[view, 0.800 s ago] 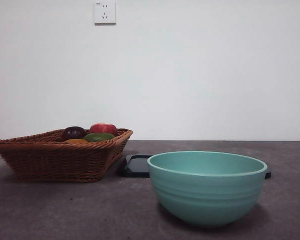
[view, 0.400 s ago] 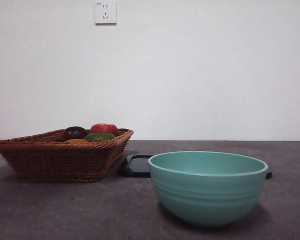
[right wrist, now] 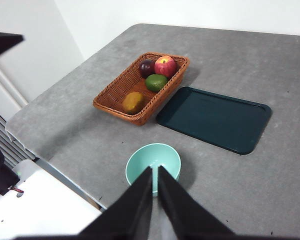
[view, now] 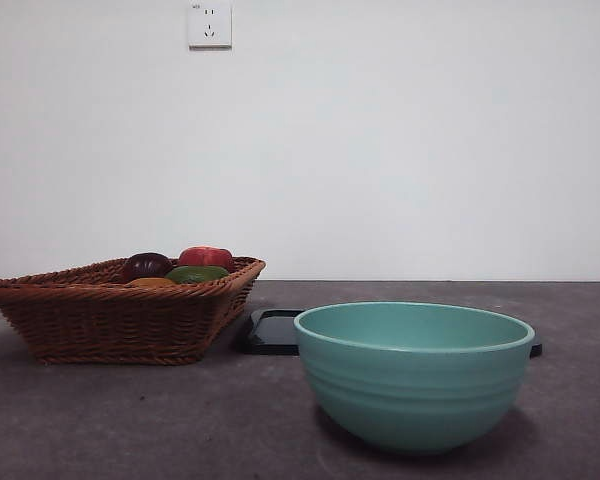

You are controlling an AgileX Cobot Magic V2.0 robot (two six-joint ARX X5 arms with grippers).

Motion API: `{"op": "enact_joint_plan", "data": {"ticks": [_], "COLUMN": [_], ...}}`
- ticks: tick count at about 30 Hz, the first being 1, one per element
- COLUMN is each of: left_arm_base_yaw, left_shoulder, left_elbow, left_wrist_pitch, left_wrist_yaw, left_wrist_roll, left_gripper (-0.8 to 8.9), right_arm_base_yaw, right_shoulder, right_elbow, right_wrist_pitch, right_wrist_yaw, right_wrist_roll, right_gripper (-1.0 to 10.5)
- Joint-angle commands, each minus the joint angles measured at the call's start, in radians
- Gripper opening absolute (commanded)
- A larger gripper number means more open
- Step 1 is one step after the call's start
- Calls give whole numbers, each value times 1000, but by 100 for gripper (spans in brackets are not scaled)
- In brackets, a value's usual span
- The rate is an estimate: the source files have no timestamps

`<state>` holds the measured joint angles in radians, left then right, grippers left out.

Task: Pick up the wifruite, put it on the bowl, pick up the plate, put it on desk

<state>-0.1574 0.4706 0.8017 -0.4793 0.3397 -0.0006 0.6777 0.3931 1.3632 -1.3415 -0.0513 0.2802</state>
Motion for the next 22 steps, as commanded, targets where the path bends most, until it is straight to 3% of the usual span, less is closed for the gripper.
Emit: {"op": "enact_joint_plan", "data": {"ticks": [1,6,12,22], "left_arm_base_yaw": [46,99,131,162], "left_shoulder": [-74,-213,-341,-467], "left_elbow": [-222,-502,-674,-790], "left_wrist_pitch": [221,292,284,290], "left_wrist_yaw": [-98,-317,-323,-324], "left_wrist_roll": [-74,-151,-151,-145], "left_gripper": [10,10,9,10], "right_arm_base_yaw": [7,7,7,7], "right_shoulder": [2,2,2,2], "right_elbow": [16,16,16,19], "right_wrist_pitch": [-69,-69,-69,-69], "right_wrist_yaw": [0,0,0,1], "right_wrist_roll": [-7,-7,-7,-7], "right_gripper": [8,8,8,8]}}
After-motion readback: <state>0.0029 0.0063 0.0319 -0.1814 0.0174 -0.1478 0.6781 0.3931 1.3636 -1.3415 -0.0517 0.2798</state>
